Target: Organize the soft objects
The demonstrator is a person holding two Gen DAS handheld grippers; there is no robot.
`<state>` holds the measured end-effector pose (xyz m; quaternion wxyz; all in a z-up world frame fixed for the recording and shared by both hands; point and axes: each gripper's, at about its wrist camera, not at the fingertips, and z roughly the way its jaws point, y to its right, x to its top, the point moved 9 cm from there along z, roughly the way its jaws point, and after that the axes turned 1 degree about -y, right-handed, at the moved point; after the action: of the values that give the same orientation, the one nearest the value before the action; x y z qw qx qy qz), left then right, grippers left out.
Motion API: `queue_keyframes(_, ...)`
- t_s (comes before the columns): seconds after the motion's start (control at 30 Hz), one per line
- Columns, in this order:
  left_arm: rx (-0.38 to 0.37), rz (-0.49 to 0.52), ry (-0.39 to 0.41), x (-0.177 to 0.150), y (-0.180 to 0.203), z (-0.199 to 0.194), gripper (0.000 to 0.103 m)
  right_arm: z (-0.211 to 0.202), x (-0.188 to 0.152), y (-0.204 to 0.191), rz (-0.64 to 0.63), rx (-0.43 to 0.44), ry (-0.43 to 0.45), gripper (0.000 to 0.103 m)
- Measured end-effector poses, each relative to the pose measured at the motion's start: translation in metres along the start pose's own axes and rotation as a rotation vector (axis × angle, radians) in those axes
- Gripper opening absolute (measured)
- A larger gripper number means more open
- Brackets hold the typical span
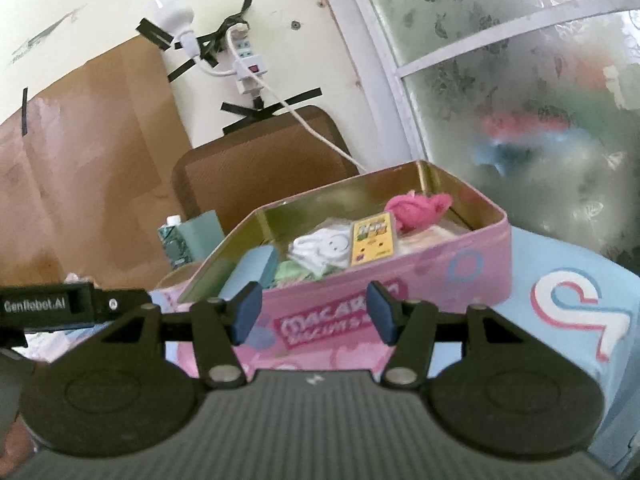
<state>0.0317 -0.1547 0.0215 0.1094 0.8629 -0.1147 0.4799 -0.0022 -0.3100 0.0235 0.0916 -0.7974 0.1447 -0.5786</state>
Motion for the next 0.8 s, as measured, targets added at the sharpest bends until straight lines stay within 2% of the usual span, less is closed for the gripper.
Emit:
queue_keyframes(0.17,0.038,0.012,-0.025,-0.019,-0.008,-0.012,0.103,-0.013,-0.006,-0.02,-0.016,0.019,0.0,0.071)
queue_keyframes(0.4,0.097,0.018,-0.002,-0.033,-0.02,-0.025,0.103,-0.02,-0.009,-0.035,-0.02,0.034,0.007,0.073)
queue_keyframes(0.8,0.106,0.014,-0.025,-0.037,-0.027,-0.025,0.103,-0.011,-0.02,-0.039,0.009,0.06,-0.058,0.074)
